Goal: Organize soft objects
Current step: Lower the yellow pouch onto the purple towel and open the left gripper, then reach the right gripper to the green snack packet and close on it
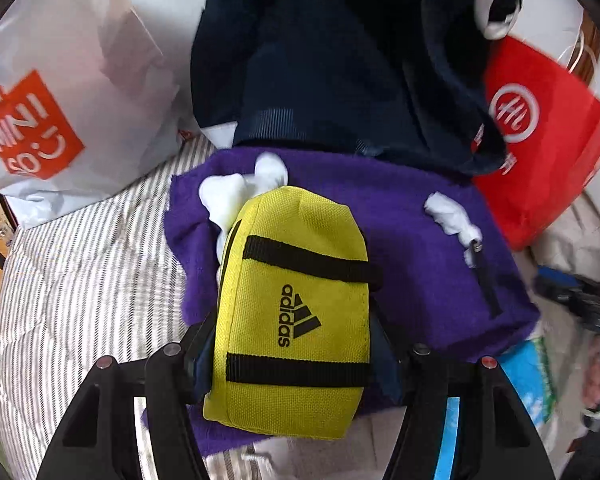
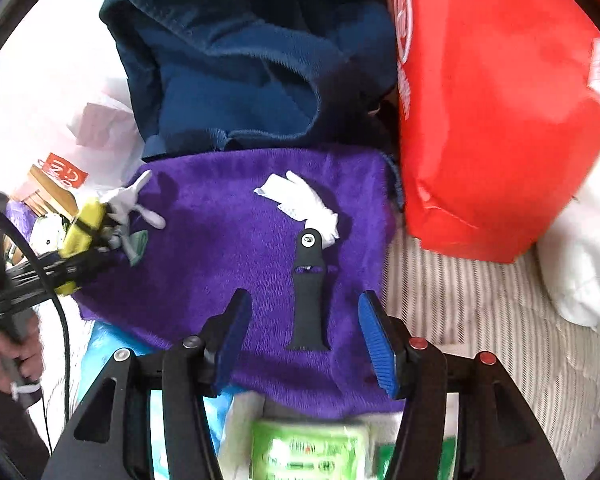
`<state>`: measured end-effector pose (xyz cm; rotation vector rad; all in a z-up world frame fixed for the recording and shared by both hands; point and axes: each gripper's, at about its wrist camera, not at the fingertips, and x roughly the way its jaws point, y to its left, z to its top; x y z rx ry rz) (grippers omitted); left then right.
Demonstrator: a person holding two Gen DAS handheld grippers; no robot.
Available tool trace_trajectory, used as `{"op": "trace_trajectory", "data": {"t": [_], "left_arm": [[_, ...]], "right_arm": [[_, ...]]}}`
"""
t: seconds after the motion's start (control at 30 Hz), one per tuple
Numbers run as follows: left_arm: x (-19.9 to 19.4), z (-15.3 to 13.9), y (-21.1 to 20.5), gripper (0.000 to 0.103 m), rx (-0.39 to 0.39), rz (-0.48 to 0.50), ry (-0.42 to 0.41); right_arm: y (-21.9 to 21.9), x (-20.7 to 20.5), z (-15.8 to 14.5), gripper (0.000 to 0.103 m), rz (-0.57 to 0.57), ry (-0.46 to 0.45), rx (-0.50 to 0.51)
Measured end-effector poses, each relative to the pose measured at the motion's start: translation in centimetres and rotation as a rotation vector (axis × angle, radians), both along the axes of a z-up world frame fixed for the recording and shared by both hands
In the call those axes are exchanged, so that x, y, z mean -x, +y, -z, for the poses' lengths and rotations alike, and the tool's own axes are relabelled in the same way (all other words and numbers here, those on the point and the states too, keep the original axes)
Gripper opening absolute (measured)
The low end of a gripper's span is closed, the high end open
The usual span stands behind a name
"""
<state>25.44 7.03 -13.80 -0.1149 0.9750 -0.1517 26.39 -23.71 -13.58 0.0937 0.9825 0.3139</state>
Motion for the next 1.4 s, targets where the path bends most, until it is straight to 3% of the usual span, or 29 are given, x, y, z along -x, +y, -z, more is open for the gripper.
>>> {"op": "trace_trajectory", "data": {"t": [0.23, 0.4, 0.57, 0.87, 1.17, 1.4], "left_arm": [[-0.8, 2.2, -1.5, 0.066, -0.045, 0.014, 0.055], [-1.1, 3.0, -2.4, 0.076, -0.091, 0.033, 0.101], [-0.7, 2.9, -3.1, 0.089, -0.082, 0.029, 0.129], [3.0, 0.7, -2.2, 0.090, -0.143, 0.016, 0.142], [8.2, -2.4, 0.3, 0.090, -0.097, -0.011, 0.093], [10.9, -3.9, 1.5, 0.090, -0.103, -0.017, 0.070]], "right_arm": [[-1.7, 3.2, -1.9, 0.057, 0.022, -0.046, 0.003], [-3.4, 5.0, -2.1, 0.057, 0.060, -0.042, -0.024], [-4.5, 6.7, -2.0, 0.057, 0.092, -0.034, -0.050], [-5.1, 9.2, -1.7, 0.057, 0.098, -0.011, -0.058], [-6.4, 12.0, -1.5, 0.057, 0.121, -0.007, -0.033], [-7.6, 13.9, 1.2, 0.057, 0.130, 0.050, 0.030]]}}
